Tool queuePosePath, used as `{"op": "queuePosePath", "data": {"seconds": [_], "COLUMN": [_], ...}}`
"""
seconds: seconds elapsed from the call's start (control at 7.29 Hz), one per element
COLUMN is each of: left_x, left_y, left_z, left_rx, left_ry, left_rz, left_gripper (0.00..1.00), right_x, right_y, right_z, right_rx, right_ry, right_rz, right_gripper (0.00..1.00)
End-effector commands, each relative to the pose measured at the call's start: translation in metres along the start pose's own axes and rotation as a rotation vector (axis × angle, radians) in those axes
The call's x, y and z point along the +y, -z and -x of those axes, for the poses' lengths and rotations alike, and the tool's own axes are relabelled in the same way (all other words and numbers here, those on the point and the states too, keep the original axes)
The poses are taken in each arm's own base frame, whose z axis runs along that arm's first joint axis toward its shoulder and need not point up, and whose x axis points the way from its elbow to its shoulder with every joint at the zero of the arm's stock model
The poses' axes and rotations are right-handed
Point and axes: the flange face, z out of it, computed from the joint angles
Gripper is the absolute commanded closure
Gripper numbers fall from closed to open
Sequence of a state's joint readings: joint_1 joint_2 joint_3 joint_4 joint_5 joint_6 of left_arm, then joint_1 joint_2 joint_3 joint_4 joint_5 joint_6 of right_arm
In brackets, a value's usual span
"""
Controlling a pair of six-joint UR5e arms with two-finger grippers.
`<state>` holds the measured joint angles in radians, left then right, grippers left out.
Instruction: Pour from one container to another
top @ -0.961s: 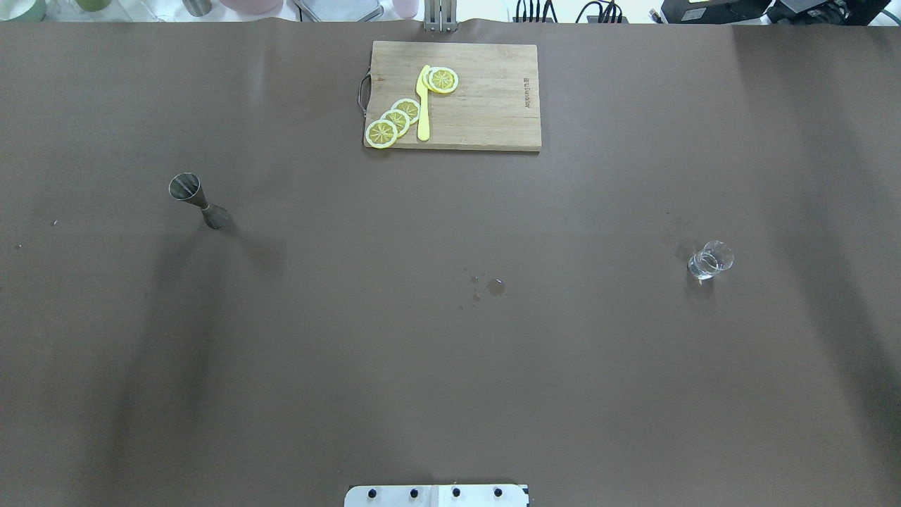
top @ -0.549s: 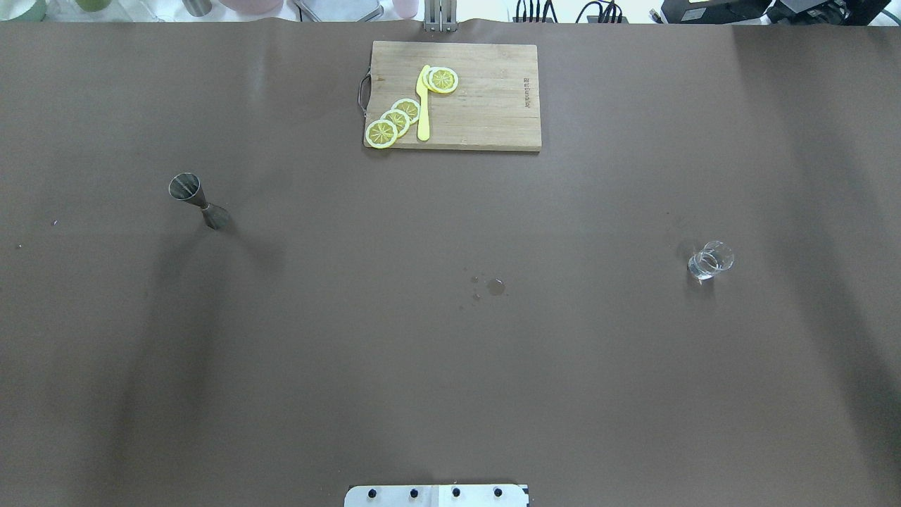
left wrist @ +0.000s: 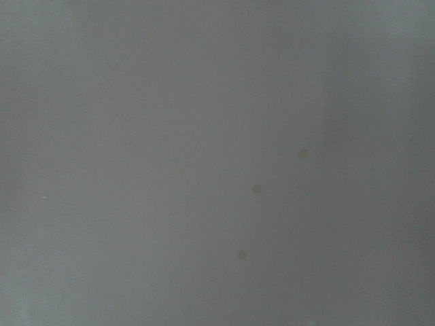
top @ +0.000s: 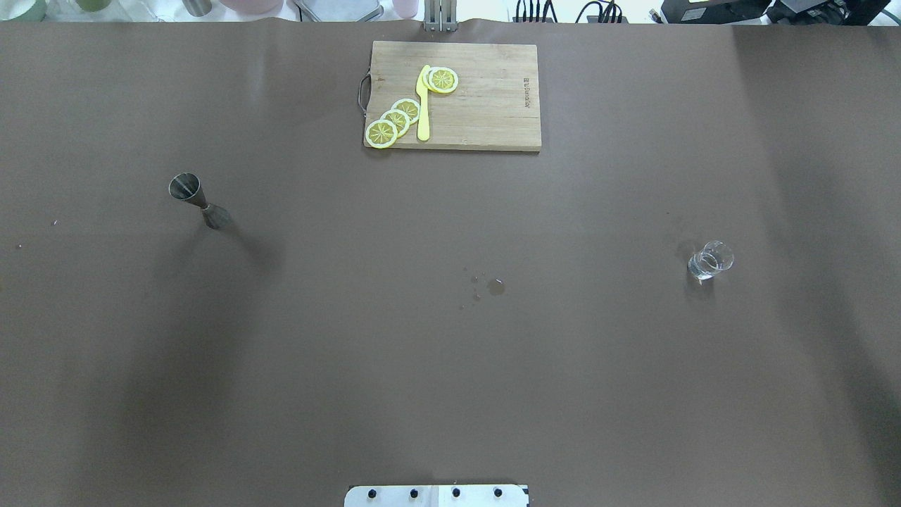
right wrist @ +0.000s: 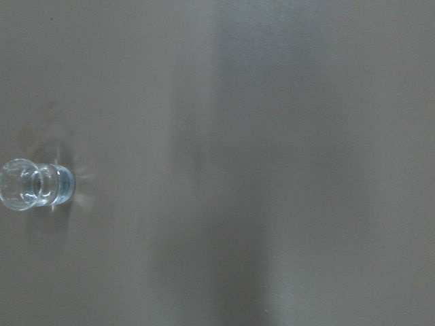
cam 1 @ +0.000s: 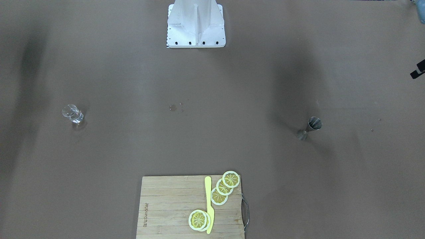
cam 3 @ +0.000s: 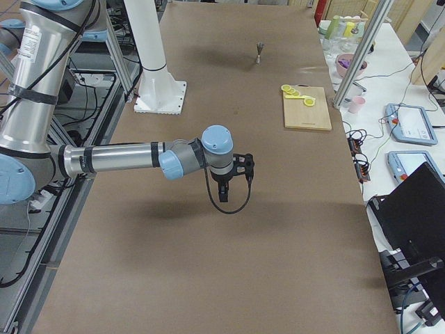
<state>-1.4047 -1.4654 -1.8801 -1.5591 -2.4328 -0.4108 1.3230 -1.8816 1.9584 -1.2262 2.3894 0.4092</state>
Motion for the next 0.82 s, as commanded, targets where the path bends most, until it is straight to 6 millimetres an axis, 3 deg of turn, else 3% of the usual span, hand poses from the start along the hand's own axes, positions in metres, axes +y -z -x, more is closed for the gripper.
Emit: {"op": "queuePosePath", "data": {"seconds": [0.0,0.14,0.27,0.41,0.55,0.69], "left_x": [0.022,0.036,0.053,0.071,0.089,0.104], "left_y": [-0.015,-0.009,0.012,0.018,-0.010,-0.021], "left_z": [-0.092,-0.121,-0.139,-0.148,-0.202,-0.232], "left_rx": [0.017,0.034,0.063,0.071,0.067,0.070], "left_ry": [0.057,0.070,0.046,0.044,0.034,0.027], "left_rz": [0.049,0.050,0.030,0.042,0.116,0.152], "left_gripper": [0.01,0.01,0.01,0.01,0.01,0.01], "right_x": [0.009,0.010,0.012,0.018,0.028,0.035], "right_y": [-0.013,-0.019,-0.027,-0.037,-0.049,-0.061], "right_z": [0.016,0.018,0.018,0.016,0.014,0.009], "right_rx": [-0.039,-0.054,-0.073,-0.084,-0.106,-0.130], "right_ry": [0.052,0.083,0.112,0.152,0.164,0.170], "right_rz": [-0.049,-0.063,-0.080,-0.112,-0.144,-0.172], "right_gripper": [0.00,0.00,0.00,0.00,0.00,0.00]}}
